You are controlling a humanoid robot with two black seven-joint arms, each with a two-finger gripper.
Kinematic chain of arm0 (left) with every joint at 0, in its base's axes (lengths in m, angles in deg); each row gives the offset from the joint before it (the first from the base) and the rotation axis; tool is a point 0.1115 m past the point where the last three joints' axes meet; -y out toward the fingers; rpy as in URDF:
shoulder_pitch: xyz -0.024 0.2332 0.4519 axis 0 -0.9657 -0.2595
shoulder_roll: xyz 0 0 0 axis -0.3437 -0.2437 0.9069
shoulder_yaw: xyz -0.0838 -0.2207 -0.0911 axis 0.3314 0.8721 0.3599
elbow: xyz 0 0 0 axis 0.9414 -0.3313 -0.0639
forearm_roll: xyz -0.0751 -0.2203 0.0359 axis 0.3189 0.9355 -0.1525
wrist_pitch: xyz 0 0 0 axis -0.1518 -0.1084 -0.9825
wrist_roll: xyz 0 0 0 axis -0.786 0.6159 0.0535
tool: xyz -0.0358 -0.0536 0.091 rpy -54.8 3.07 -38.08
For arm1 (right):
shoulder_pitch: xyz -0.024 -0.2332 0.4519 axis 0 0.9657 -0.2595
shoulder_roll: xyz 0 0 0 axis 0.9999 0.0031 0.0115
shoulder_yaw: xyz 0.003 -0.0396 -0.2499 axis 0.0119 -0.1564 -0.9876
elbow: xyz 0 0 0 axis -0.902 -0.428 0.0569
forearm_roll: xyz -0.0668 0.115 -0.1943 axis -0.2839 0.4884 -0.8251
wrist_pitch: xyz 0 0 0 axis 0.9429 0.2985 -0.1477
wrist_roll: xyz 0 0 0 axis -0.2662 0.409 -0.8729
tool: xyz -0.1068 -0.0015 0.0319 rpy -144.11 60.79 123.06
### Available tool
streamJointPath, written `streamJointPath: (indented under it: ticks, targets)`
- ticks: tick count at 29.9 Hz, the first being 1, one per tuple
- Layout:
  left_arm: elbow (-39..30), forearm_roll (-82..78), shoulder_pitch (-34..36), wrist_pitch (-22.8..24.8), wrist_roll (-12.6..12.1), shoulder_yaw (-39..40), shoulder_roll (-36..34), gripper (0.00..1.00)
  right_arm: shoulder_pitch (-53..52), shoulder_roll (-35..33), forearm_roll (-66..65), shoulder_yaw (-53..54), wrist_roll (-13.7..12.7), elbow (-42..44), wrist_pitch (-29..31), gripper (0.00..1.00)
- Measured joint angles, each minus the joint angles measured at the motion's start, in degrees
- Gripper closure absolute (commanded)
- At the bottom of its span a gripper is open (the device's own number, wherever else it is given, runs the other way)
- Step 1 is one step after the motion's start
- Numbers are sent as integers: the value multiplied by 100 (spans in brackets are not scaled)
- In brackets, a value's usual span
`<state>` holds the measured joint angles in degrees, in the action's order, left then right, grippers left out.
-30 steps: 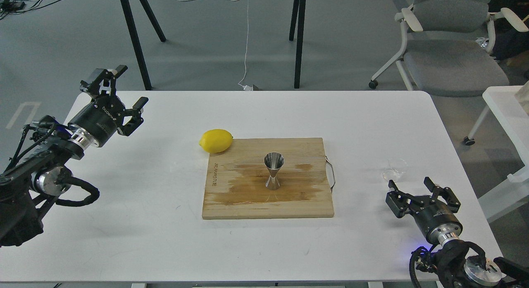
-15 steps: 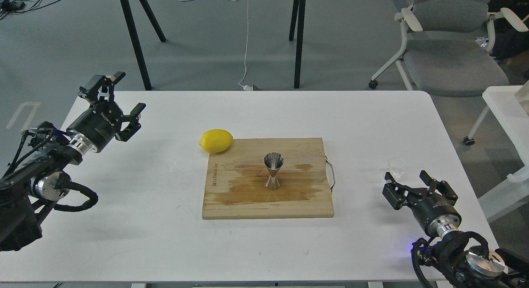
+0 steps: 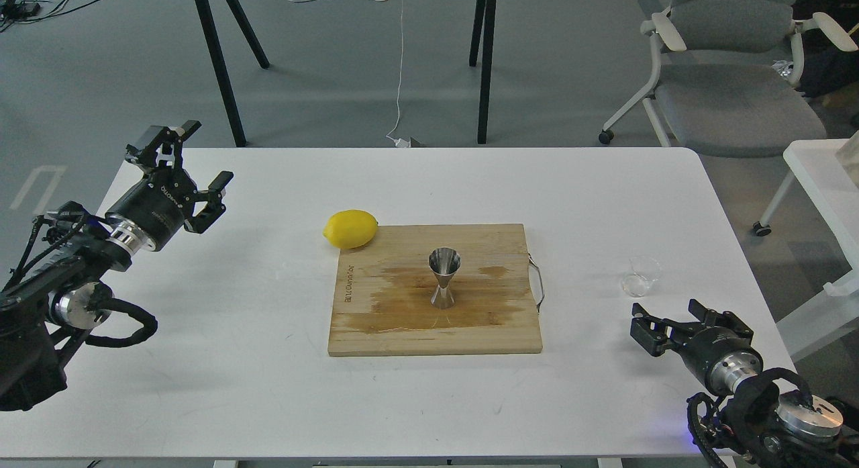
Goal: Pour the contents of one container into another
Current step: 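Lower the right gripper toward the small clear glass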
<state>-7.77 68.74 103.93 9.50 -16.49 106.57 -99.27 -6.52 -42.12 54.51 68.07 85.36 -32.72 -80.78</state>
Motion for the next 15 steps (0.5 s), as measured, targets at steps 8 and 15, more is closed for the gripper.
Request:
streamJointPath:
  ticks: [8, 15]
  targets:
    - [30, 0, -2, 0, 0, -2, 5, 2, -145, 47, -77, 300, 9, 55, -697, 2]
    - [72, 0, -8, 0, 0, 2, 16, 2, -494, 102, -178, 279, 25, 320, -1109, 2]
